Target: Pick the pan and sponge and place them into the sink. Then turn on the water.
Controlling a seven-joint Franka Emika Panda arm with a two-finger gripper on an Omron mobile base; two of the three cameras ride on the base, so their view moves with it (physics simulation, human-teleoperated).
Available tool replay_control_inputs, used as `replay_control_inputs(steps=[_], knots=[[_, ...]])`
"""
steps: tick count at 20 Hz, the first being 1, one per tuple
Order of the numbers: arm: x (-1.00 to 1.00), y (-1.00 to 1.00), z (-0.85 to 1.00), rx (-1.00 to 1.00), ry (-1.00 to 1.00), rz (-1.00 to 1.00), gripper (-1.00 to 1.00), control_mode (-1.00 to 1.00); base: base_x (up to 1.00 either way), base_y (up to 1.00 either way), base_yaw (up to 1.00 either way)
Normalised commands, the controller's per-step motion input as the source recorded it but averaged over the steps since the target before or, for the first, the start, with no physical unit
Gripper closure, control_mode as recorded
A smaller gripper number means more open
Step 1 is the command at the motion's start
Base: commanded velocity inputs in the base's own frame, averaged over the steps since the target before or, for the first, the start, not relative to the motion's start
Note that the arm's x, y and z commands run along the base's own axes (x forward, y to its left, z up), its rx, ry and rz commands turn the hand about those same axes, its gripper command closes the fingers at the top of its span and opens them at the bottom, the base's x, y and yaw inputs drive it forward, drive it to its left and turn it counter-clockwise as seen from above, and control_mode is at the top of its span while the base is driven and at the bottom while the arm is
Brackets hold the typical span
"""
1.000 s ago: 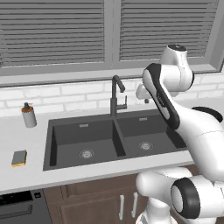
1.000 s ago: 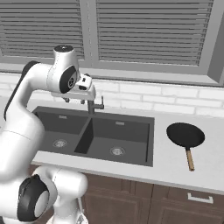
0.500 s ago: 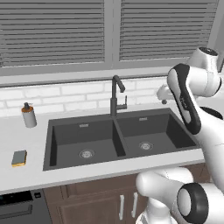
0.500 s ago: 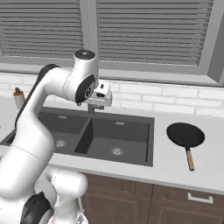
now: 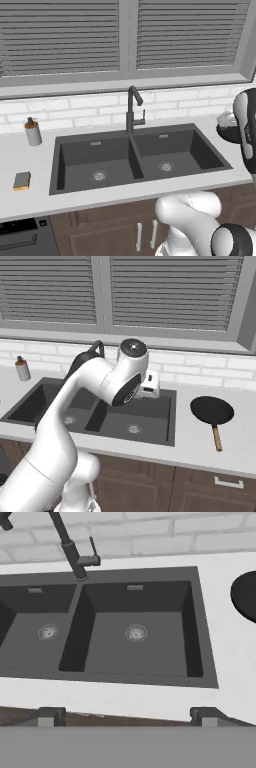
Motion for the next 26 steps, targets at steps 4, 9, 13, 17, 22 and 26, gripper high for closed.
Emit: replay_control_inputs(steps=[4,9,13,17,22,26], knots=[[-0.24,-0.83,-0.24,0.00,-0.02,0.00,-1.00,-1.00,0.00,0.00,0.00],[-0.01,-0.75,-0.31,-0.04,0.03,0.00,-1.00,-1.00,0.00,0.00,0.00],[0.06,-0.66,-0.40,-0.15,0.12,0.00,-1.00,-1.00,0.00,0.00,0.00],[0.18,-0.58,-0.46,-0.16,0.21,0.00,-1.00,-1.00,0.00,0.00,0.00],[0.23,-0.51,-0.41,-0.03,0.21,0.00,-1.00,-1.00,0.00,0.00,0.00],[0.26,-0.53,-0.31,0.00,0.17,0.00,-1.00,-1.00,0.00,0.00,0.00]])
